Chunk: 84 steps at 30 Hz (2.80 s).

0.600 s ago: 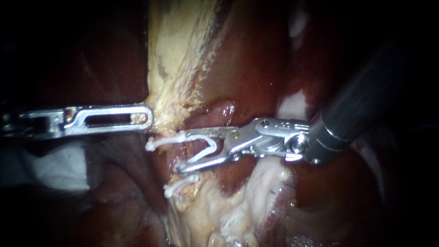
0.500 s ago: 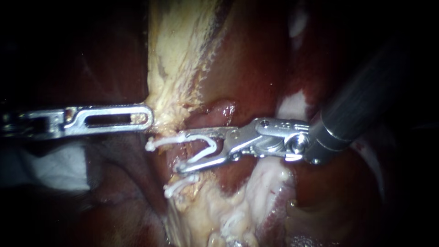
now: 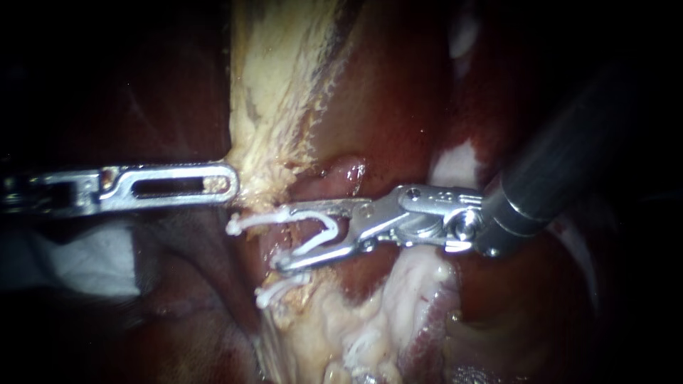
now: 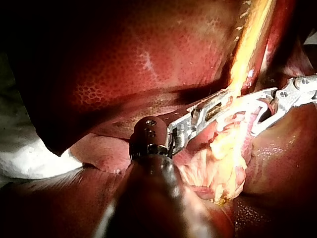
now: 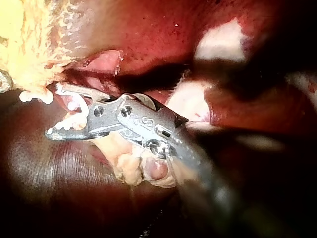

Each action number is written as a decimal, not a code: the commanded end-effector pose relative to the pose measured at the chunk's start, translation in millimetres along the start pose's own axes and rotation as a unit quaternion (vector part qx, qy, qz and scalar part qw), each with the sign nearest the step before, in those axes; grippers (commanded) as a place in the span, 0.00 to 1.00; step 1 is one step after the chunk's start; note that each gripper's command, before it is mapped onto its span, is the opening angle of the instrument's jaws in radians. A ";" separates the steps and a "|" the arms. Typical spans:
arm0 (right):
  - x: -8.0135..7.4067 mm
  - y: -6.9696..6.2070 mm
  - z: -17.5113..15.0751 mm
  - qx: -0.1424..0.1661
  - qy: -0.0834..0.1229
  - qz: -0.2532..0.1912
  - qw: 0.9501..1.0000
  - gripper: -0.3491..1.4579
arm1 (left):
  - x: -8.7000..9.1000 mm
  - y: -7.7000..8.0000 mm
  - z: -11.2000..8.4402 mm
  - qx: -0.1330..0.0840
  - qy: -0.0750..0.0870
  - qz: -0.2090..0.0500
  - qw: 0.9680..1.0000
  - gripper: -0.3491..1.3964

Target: Clipping second clip right tube

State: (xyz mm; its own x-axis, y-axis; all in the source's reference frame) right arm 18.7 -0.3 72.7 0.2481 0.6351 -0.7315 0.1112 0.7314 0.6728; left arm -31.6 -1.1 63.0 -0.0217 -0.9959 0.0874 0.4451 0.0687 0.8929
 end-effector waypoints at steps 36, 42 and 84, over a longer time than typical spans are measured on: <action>-1.6 0.3 -2.4 -0.009 -0.001 -0.008 1.000 0.52 | -0.5 -0.3 -0.9 0.002 0.002 -0.002 1.000 0.00; -3.9 1.1 -1.1 -0.005 -0.003 0.000 1.000 0.52 | -0.3 -0.8 -0.9 0.001 0.002 -0.002 1.000 0.00; -5.9 -1.6 3.9 0.079 0.009 0.039 0.996 0.51 | 0.0 -1.3 -0.7 0.001 0.001 0.001 1.000 0.00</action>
State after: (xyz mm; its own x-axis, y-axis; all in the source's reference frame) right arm 20.9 -6.2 76.3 0.2439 0.6942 -0.6772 0.2455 0.6314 0.7356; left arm -31.5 -1.2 61.5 -0.0195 -0.9959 0.0878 0.4441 0.0700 0.8932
